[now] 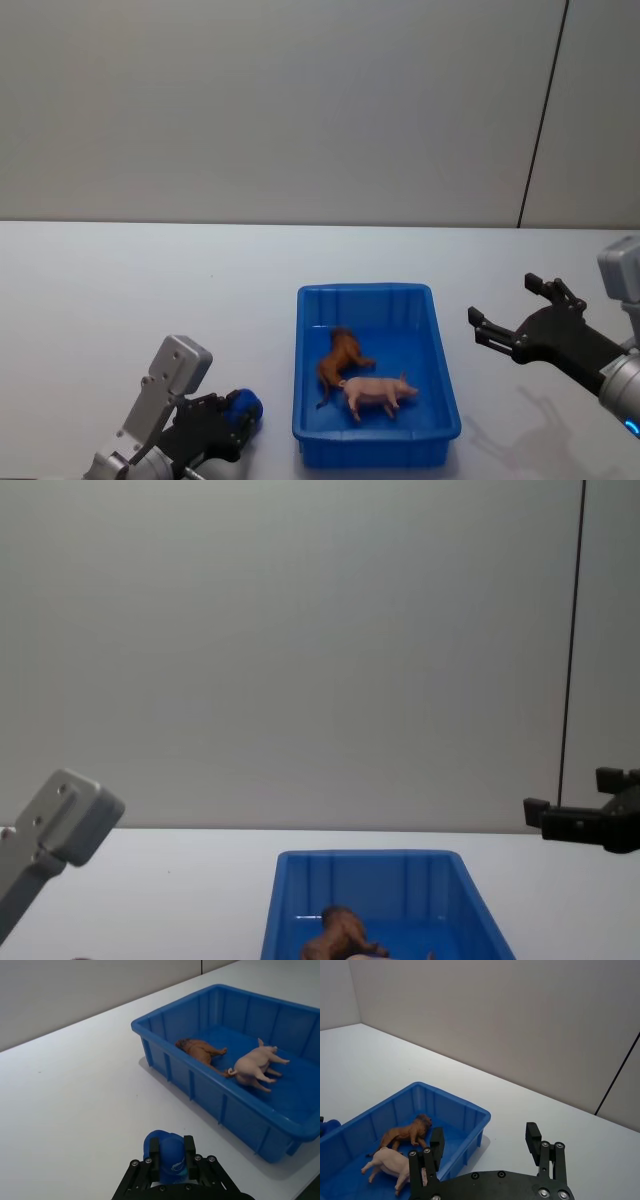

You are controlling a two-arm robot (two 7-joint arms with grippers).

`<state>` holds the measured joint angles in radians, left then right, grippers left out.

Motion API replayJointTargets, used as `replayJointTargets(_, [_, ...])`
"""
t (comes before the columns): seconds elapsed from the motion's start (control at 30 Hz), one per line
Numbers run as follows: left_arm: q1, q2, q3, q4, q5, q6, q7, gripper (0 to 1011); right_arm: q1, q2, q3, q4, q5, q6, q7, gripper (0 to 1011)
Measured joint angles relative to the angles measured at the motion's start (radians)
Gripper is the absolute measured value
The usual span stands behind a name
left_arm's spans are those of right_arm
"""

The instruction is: Pick up the two dolls from the table and place them into the box.

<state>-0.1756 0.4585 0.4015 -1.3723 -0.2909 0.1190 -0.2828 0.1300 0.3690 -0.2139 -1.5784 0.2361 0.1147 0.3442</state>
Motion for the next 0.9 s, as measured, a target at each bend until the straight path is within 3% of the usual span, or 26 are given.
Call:
replayJointTargets(0.6, [-0.058, -0.024, -0.012, -0.068, 0.061, -0.059, -0.021, 187, 0.0, 0.0, 0.0, 0.0, 0.0, 0.0, 0.0, 1001])
replayJointTargets(0.87, [-0.114, -0.073, -0.002, -0.078, 0.086, -0.103, -0.047, 149, 0.0, 0.0, 0.0, 0.0, 0.0, 0.0, 0.0, 1001])
replayJointTargets(0.9, [-0.127, -0.087, 0.004, -0.074, 0.088, -0.115, -0.054, 182, 0.0, 0.0, 0.0, 0.0, 0.0, 0.0, 0.0, 1001])
